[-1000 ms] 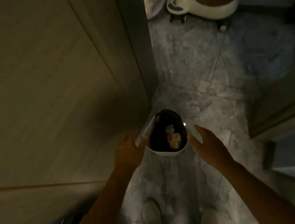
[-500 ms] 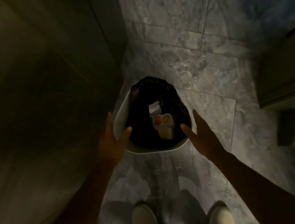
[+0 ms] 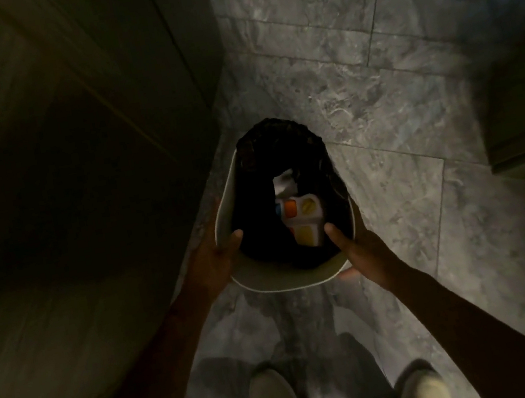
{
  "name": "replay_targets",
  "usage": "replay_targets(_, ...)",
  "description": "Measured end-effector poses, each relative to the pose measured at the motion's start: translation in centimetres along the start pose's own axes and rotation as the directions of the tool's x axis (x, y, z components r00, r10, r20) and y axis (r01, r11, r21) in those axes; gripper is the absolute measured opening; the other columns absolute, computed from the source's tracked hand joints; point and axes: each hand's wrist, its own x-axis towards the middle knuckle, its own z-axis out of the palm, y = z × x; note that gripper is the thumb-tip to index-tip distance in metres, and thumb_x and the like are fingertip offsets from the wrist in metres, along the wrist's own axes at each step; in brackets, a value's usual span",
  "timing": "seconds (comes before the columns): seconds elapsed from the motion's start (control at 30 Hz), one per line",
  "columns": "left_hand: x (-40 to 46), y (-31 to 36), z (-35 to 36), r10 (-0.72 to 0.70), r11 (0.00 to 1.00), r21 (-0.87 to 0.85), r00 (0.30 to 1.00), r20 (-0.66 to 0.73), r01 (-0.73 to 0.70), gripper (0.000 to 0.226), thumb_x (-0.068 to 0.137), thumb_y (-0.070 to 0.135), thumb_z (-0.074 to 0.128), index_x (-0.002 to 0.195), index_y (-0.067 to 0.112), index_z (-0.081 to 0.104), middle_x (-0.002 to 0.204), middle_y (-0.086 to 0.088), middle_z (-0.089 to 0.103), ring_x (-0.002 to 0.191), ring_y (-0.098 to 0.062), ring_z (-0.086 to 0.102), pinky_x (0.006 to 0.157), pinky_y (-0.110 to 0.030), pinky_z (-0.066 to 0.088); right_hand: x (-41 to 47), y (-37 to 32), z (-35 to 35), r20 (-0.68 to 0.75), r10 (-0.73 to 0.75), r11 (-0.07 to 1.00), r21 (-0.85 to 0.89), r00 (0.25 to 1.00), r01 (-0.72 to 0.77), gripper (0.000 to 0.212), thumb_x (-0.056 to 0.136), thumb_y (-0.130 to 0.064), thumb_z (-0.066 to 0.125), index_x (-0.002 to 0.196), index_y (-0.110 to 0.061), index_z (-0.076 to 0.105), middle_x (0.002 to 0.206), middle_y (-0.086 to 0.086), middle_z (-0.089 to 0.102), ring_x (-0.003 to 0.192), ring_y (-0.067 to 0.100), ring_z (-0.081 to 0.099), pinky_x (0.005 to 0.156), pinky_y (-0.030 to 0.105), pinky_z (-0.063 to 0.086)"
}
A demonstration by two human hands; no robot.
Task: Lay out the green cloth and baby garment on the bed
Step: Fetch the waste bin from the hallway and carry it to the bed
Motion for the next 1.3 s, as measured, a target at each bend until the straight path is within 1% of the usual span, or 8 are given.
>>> replay_targets(0.2, -2.6, 2.0, 1.2, 0.112, 0.985, 0.126, 0.993, 0.037, -0.116, 0.053, 0.095, 0.036, 0.046, 0.137, 0.054, 0.019, 0.137, -0.002, 0.049, 0.108, -0.011, 0.061, 0.073, -0.019, 0.056, -1.8, -1.1, -1.6, -0.002, -0.094, 0.994, -0.048, 0.996, 0.094, 0.076, 0.082, -0.067, 0.055, 0.146, -0.058, 0.013, 0.127, -0.013, 0.059, 0.096, -0.007, 0.062, 0.063, 0.015, 0.057)
replay_targets(0.33, -5.4, 6.7, 1.2, 0.166, 0.963, 0.206, 0.985, 0.049, -0.173, 0.06, 0.096, 0.044, 0.044, 0.132, 0.067, 0.003, 0.144, -0.004, 0.046, 0.102, -0.016, 0.063, 0.074, -0.026, 0.057, -5.2, -3.4, -4.0, 0.002, -0.082, 0.997, -0.002, 0.997, 0.082, 0.079, 0.079, -0.069, 0.059, 0.144, -0.059, 0.015, 0.128, -0.009, 0.059, 0.103, 0.009, 0.065, 0.072, 0.039, 0.063)
replay_targets(0.5, -12.5, 17.1, 1.3, 0.225, 0.937, 0.253, 0.971, 0.085, -0.24, 0.071, 0.09, 0.051, 0.046, 0.14, 0.057, -0.005, 0.152, -0.009, 0.038, 0.104, -0.026, 0.065, 0.076, -0.034, 0.058, -14.1, -8.7, -8.0, -0.077, -0.084, 0.996, -0.008, 0.993, 0.084, 0.081, 0.076, -0.076, 0.054, 0.147, -0.05, 0.024, 0.123, -0.008, 0.066, 0.094, 0.006, 0.07, 0.073, 0.037, 0.063)
replay_targets(0.6, -18.2, 23.7, 1.7, 0.307, 0.875, 0.368, 0.948, 0.084, -0.315, 0.072, 0.092, 0.043, 0.047, 0.145, 0.047, 0.0, 0.146, -0.018, 0.045, 0.111, -0.037, 0.062, 0.08, -0.03, 0.05, -21.8, -13.0, -11.0, -0.151, -0.167, 0.983, 0.044, 0.974, 0.176, 0.083, 0.081, -0.065, 0.059, 0.142, -0.066, 0.003, 0.123, -0.029, 0.059, 0.096, 0.004, 0.069, 0.071, 0.039, 0.063)
replay_targets(0.8, -28.6, 35.8, 3.8, 0.377, 0.83, 0.343, 0.896, 0.236, -0.44, 0.074, 0.088, 0.056, 0.045, 0.15, 0.043, 0.006, 0.148, 0.009, 0.042, 0.119, -0.023, 0.058, 0.094, -0.037, 0.05, -38.5, -20.0, -17.9, -0.338, -0.13, 0.971, 0.146, 0.932, 0.189, 0.094, 0.07, -0.072, 0.066, 0.133, -0.076, -0.003, 0.121, -0.029, 0.056, 0.101, 0.018, 0.066, 0.059, 0.04, 0.062)
replay_targets(0.97, -37.6, 42.8, 6.8, 0.403, 0.812, 0.265, 0.828, 0.389, -0.52, 0.084, 0.079, 0.059, 0.055, 0.15, 0.048, 0.011, 0.127, 0.022, 0.05, 0.1, -0.003, 0.058, 0.075, -0.002, 0.044, -53.3, -22.0, -20.2, -0.481, -0.17, 0.959, 0.121, 0.86, 0.257, 0.091, 0.078, -0.061, 0.069, 0.136, -0.073, 0.0, 0.134, -0.027, 0.05, 0.108, 0.019, 0.064, 0.059, 0.038, 0.062)
replay_targets(1.1, -45.4, 45.9, 9.4, 0.436, 0.734, 0.267, 0.735, 0.519, -0.624, 0.086, 0.088, 0.018, 0.065, 0.143, 0.061, 0.013, 0.144, 0.003, 0.051, 0.121, -0.02, 0.058, 0.097, -0.035, 0.051, -65.2, -21.5, -19.3, -0.627, -0.153, 0.949, 0.123, 0.764, 0.29, 0.09, 0.078, -0.06, 0.069, 0.138, -0.072, 0.003, 0.137, -0.018, 0.056, 0.106, 0.015, 0.065, 0.062, 0.035, 0.063)
replay_targets(1.3, -57.5, 46.9, 13.4, 0.374, 0.739, 0.157, 0.592, 0.714, -0.655, 0.08, 0.084, 0.014, 0.068, 0.132, 0.066, 0.029, 0.13, 0.01, 0.059, 0.109, -0.018, 0.064, 0.073, -0.048, 0.06, -80.8, -17.1, -16.1, -0.774, 0.026, 0.924, 0.26, 0.633, 0.28, 0.09, 0.075, -0.065, 0.069, 0.134, -0.076, 0.003, 0.137, -0.008, 0.055, 0.108, 0.027, 0.064, 0.066, 0.039, 0.063)
